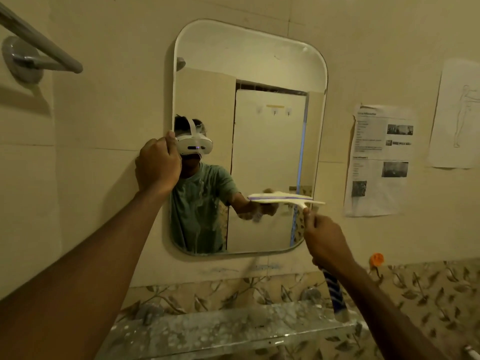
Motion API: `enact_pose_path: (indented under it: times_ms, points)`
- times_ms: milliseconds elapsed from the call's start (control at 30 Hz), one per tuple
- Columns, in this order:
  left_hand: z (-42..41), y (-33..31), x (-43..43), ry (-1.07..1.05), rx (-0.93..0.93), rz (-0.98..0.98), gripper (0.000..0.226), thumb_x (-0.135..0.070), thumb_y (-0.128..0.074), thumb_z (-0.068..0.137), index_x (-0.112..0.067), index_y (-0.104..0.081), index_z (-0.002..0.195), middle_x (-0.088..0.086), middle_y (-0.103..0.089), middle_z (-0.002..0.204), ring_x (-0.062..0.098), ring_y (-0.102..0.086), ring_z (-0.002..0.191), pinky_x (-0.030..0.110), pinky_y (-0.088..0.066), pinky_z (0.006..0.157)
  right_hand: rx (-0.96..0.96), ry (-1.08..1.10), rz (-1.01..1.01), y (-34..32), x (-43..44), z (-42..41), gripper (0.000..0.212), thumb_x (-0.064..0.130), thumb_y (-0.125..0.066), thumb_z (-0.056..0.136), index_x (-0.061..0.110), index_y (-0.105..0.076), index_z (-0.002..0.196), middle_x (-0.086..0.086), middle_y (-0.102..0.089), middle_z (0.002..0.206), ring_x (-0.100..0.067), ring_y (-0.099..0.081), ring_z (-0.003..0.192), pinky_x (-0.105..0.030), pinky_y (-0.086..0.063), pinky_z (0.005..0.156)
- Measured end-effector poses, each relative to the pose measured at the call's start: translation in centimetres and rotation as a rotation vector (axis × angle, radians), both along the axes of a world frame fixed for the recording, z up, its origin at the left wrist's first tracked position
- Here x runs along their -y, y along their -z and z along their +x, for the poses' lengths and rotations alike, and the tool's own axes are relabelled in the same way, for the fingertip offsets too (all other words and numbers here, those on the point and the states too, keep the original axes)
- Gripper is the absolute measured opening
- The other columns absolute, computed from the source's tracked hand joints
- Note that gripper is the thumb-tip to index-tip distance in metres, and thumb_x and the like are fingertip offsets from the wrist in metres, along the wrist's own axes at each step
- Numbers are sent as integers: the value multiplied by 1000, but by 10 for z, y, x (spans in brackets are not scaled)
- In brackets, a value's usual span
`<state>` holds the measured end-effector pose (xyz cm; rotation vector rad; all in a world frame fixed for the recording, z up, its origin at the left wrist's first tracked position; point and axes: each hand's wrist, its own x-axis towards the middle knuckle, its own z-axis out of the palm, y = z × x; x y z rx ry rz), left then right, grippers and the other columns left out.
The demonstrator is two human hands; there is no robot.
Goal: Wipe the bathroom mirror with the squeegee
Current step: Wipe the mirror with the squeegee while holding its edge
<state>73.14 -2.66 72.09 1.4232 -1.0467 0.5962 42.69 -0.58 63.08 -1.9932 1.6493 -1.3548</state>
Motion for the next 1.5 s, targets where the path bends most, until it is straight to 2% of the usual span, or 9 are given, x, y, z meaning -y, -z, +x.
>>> enact_pose_path:
  times_ms: [267, 400, 600, 767, 900, 1067, 1233, 1333, 1500]
  points:
    - [-2, 32, -9, 22, 1, 54, 56, -38, -27, 104, 2, -64, 89, 19, -65, 90, 19, -46, 72, 31, -31, 65, 78, -3, -223, -78, 17, -4, 47, 38, -29, 104, 14, -49, 69, -3, -50, 59, -13, -46, 45, -26, -45, 43]
    - [-1, 35, -4, 4, 9, 52, 55, -37, -27, 104, 3, -64, 90, 19, -64, 89, 19, -45, 72, 31, -31, 65, 69, 6, -157, -24, 20, -1, 51, 40, -26, 104, 8, -55, 77, -5, -56, 57, -12, -50, 38, -20, -41, 33]
    - [4, 39, -3, 35, 11, 42, 55, -37, -27, 104, 3, -64, 90, 20, -64, 91, 30, -56, 79, 32, -32, 65, 64, 52, -48, 57, 8, 11, 47, 41, -28, 103, 19, -50, 67, -3, -56, 61, -13, -51, 46, -22, -37, 42]
    - [5, 39, -7, 75, 5, 52, 56, -37, -28, 104, 3, -64, 89, 19, -64, 91, 23, -51, 74, 31, -32, 65, 109, 13, -131, -12, 7, 1, 49, 41, -27, 104, 14, -53, 73, -3, -53, 61, -15, -49, 45, -25, -42, 41]
    - [7, 39, -6, 85, 19, 45, 56, -37, -28, 104, 2, -65, 91, 20, -65, 92, 30, -58, 81, 32, -34, 65, 82, 18, -231, -55, 10, 2, 50, 41, -26, 104, 16, -47, 66, -3, -50, 58, -17, -48, 45, -26, -43, 43]
    - [17, 41, 2, 137, 38, 29, 58, -38, -28, 104, 1, -68, 89, 19, -67, 90, 34, -62, 83, 35, -40, 67, 104, 58, -106, 14, 12, 11, 52, 43, -27, 103, 7, -57, 81, -7, -56, 61, -18, -51, 43, -22, -42, 31]
    - [22, 41, 2, 134, 80, 29, 55, -35, -30, 104, 5, -65, 89, 23, -65, 90, 37, -59, 84, 38, -37, 66, 51, 92, -89, 66, 7, 23, 47, 37, -30, 104, 17, -49, 65, 0, -51, 57, -13, -45, 47, -24, -33, 43]
    - [16, 41, 1, 144, 73, 18, 52, -32, -30, 104, 5, -64, 91, 23, -65, 93, 38, -60, 86, 40, -40, 69, 92, 43, -35, 48, 2, 14, 49, 42, -31, 103, 9, -56, 75, -3, -50, 59, -15, -44, 45, -27, -42, 42]
    - [16, 43, 0, 147, 59, 25, 51, -32, -30, 104, 4, -64, 92, 22, -65, 95, 36, -59, 87, 38, -41, 71, 164, 14, -167, -14, 8, 3, 49, 45, -30, 102, 9, -56, 82, -4, -52, 59, -16, -47, 40, -23, -42, 31]
